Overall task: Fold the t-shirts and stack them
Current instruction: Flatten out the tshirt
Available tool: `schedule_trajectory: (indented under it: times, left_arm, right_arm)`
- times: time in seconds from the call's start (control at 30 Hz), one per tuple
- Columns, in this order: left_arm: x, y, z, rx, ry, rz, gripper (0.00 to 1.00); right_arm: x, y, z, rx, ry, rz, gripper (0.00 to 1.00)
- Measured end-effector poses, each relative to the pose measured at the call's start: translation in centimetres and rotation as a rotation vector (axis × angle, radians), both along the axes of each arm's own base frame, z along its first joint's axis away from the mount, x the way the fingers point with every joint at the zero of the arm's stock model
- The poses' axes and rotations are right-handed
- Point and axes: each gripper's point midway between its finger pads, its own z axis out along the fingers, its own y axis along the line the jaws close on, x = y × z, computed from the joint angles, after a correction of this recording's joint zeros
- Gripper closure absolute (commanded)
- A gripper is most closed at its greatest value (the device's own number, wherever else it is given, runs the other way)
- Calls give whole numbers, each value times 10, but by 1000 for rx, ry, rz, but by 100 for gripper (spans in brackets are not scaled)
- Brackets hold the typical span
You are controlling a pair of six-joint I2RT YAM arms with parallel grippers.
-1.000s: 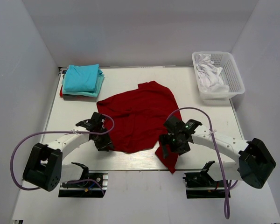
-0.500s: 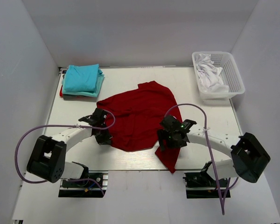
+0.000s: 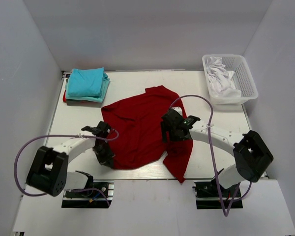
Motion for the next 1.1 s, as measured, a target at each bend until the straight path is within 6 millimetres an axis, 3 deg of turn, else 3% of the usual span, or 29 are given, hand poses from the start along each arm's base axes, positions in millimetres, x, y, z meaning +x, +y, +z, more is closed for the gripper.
schedule_trajectory:
  times: [0.07,0.1,0.17,0.2,0.27,0.47,0.6,0.7,0.9,1.0,1.1]
  left_arm:
    - [-24,6,6,10,66,6,100]
    - [-29,7,10,10,76,10,83]
    - [-34,8,17,6,74,10,32]
    - [-35,8,21,7,77,14,19]
    - [-33,8,28,11,87,12,12]
    - [8,-1,56,23,23,-32,11]
    - [75,-13,87,43,-143,-68,11]
    - [131,-31,97,32,-245,-92,13]
    - [204,-72,63,35,-252,-170,23]
    - [224,-89,44,45,-244,-212,32]
    - [229,-98,29,68,-230,-245,42]
  right_arm:
    - [9,-1,1,-17,-17,-18,10]
    - [13,-2,2,-22,-28,-27,10]
    - [22,-3,7,-24,-50,-44,10]
    - [26,-4,9,-21,-62,-51,10]
    - [32,-3,12,-12,-80,-59,10]
    - [43,-4,18,2,-102,-69,10]
    - [50,-1,23,20,-125,-74,10]
    - [55,-3,25,22,-136,-84,10]
    - [65,-14,28,5,-163,-141,10]
    - [67,-19,28,2,-159,-161,10]
    - [66,-24,26,-2,-149,-180,10]
